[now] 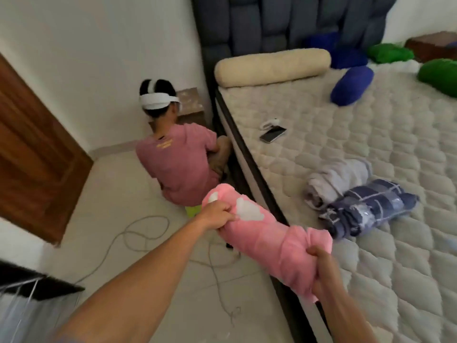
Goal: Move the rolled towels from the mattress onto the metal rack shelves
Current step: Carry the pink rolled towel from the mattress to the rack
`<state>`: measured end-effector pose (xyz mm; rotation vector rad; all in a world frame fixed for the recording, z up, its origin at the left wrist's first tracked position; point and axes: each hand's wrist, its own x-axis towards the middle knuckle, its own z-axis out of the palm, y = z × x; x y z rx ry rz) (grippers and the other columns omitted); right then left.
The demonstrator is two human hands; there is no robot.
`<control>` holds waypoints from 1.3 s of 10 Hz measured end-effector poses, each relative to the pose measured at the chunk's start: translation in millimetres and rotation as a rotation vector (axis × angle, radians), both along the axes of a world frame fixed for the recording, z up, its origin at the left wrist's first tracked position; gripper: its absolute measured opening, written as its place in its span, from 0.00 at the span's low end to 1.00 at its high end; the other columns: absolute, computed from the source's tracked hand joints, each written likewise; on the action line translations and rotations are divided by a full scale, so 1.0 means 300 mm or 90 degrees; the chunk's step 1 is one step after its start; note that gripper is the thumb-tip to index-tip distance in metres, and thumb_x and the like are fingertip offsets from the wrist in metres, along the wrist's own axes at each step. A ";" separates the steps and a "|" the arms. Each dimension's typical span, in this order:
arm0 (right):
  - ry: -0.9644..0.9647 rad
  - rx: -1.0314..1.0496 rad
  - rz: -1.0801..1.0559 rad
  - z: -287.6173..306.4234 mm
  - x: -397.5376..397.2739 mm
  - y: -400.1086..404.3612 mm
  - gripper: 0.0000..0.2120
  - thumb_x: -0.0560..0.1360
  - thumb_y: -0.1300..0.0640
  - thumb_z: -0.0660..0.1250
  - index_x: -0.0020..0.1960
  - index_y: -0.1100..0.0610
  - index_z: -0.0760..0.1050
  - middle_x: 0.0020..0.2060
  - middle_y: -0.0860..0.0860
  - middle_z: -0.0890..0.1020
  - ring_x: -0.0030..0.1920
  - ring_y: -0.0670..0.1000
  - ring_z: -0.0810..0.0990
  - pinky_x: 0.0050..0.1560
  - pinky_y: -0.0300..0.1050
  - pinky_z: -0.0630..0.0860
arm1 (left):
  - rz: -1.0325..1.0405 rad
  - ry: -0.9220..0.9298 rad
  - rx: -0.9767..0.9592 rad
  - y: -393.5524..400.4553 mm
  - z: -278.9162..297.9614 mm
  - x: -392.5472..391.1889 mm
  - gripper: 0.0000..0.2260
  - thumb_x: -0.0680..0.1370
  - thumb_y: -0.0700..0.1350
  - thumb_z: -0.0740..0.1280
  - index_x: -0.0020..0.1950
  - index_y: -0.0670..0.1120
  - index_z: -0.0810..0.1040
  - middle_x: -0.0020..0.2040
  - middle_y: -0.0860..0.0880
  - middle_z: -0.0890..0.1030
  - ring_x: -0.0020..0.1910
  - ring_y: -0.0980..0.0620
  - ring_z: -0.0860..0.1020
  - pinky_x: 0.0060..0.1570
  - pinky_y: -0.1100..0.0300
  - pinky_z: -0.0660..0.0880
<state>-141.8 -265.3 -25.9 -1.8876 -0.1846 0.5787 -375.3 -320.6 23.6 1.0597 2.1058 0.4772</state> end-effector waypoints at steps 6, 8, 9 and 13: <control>0.090 -0.044 1.285 0.136 -1.009 -1.026 0.18 0.69 0.57 0.72 0.59 0.57 0.77 0.54 0.61 0.81 0.50 0.57 0.78 0.49 0.49 0.72 | 0.573 -0.026 0.099 -1.575 0.098 -0.814 0.15 0.74 0.45 0.69 0.32 0.47 0.67 0.35 0.49 0.71 0.35 0.52 0.71 0.35 0.61 0.69; 0.097 -0.038 1.387 0.099 -1.279 -1.112 0.22 0.70 0.57 0.72 0.62 0.62 0.75 0.56 0.60 0.80 0.54 0.57 0.77 0.54 0.49 0.72 | 0.697 -0.021 0.072 -1.743 0.079 -0.941 0.19 0.74 0.44 0.69 0.28 0.48 0.63 0.31 0.50 0.68 0.33 0.51 0.71 0.41 0.57 0.71; 0.138 -0.050 1.433 0.086 -1.440 -1.112 0.21 0.71 0.59 0.71 0.61 0.64 0.74 0.53 0.60 0.78 0.52 0.57 0.76 0.51 0.48 0.70 | 0.739 -0.005 0.044 -1.764 0.081 -1.027 0.11 0.75 0.46 0.67 0.34 0.45 0.72 0.41 0.44 0.74 0.43 0.45 0.76 0.50 0.51 0.76; 0.224 -0.209 1.608 -0.034 -1.922 -1.096 0.24 0.69 0.55 0.72 0.62 0.63 0.74 0.54 0.61 0.81 0.54 0.61 0.80 0.57 0.57 0.76 | 0.844 0.140 -0.079 -1.739 0.006 -1.410 0.13 0.78 0.44 0.61 0.34 0.48 0.65 0.36 0.50 0.71 0.43 0.48 0.72 0.44 0.57 0.70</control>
